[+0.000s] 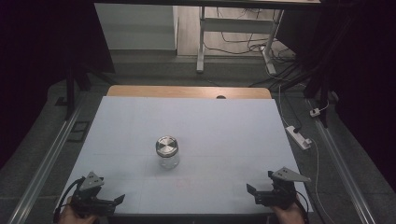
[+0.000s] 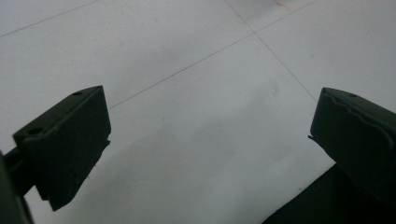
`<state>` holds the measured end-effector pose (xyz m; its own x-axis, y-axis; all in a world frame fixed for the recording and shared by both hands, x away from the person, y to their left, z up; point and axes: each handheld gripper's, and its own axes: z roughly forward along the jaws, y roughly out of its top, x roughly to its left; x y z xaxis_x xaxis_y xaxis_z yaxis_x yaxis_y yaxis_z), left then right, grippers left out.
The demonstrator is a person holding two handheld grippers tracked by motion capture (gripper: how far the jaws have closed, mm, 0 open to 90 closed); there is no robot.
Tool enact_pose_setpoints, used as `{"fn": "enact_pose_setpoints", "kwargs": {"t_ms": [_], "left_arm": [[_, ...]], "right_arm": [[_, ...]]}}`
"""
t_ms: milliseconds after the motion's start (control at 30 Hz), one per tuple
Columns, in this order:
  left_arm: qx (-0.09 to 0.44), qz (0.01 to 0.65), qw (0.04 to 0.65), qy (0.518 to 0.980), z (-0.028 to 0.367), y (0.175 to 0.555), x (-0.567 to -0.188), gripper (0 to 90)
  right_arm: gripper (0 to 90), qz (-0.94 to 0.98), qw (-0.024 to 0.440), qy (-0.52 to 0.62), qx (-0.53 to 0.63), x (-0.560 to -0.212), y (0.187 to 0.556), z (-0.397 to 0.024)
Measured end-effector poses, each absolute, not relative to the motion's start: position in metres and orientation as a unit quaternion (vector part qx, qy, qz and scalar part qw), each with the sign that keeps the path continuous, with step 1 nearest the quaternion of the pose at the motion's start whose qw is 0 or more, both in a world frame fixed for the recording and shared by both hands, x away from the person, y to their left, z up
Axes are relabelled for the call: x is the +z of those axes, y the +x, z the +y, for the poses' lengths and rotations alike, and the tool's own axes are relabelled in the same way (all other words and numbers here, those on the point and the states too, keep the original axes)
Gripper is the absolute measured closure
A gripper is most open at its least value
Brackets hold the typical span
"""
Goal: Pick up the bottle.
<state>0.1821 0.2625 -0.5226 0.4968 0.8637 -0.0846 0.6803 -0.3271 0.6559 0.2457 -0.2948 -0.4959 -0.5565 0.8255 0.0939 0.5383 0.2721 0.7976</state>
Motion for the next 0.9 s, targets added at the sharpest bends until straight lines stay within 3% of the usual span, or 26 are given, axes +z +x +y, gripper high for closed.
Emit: {"fn": "enact_pose_setpoints", "kwargs": {"t_ms": [533,900], "left_arm": [[0.104,0.474,0.358,0.798,0.2705,0.1833,-0.5231,0.0],[0.107,0.48,0.364,0.791,0.2716,0.1838,-0.5228,0.0]], "right_arm": [[0.0,0.797,0.16,0.419,0.405,-0.497,0.2482,-0.2899],[0.0,0.804,0.158,0.411,0.399,-0.4975,0.2493,-0.2875]]}}
